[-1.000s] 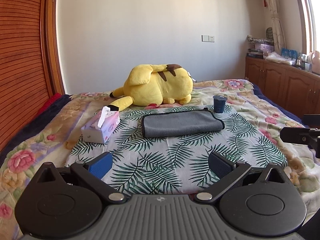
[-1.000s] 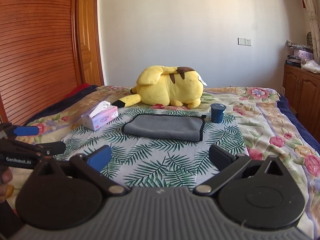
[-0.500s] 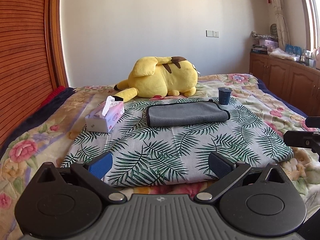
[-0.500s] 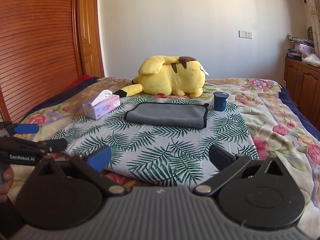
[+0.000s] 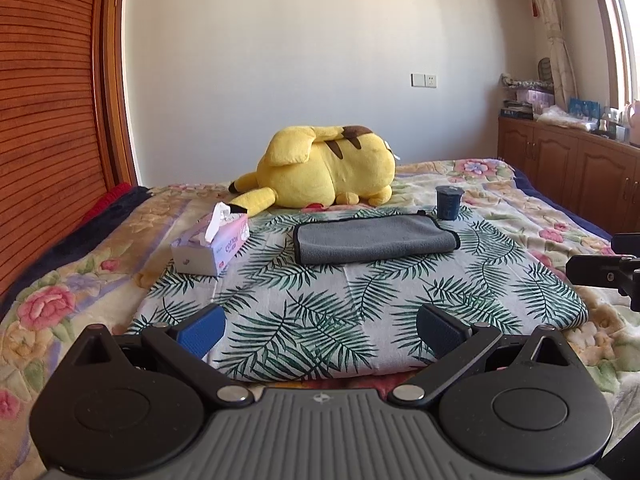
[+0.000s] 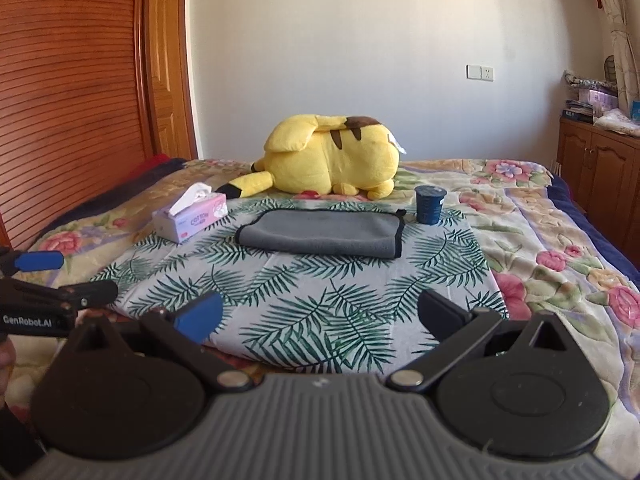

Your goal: Fold towel

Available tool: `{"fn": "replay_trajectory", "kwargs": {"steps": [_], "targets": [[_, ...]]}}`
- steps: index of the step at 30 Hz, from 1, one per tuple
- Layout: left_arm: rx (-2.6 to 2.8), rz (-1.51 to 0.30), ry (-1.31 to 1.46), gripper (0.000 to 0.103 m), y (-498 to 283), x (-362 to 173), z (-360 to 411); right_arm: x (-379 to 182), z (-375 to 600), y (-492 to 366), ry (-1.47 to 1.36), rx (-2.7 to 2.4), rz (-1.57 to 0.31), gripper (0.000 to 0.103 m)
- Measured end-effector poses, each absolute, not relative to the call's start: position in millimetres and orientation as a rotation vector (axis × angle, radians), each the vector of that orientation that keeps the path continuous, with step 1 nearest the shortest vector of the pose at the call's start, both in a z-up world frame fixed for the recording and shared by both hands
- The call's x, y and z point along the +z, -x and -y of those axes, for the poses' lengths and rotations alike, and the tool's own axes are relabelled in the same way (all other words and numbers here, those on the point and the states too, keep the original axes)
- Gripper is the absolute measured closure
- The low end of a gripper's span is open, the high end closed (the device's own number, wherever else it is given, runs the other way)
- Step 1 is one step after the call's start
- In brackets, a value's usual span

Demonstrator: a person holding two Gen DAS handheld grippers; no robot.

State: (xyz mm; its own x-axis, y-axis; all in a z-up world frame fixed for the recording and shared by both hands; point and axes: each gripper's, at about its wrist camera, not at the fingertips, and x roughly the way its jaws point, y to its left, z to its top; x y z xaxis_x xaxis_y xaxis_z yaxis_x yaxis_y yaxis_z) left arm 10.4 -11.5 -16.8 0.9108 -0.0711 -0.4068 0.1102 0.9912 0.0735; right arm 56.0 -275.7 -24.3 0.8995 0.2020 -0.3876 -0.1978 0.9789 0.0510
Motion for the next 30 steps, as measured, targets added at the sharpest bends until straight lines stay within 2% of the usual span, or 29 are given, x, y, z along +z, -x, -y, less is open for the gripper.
{"fn": "replay_trajectory", "kwargs": {"steps": [30], "targets": [[-0.094, -0.301, -0.062, 0.016, 3.9, -4.5, 5.1, -18.5, 288.0, -44.2, -0.034, 0.113, -0.283, 0.0]]}}
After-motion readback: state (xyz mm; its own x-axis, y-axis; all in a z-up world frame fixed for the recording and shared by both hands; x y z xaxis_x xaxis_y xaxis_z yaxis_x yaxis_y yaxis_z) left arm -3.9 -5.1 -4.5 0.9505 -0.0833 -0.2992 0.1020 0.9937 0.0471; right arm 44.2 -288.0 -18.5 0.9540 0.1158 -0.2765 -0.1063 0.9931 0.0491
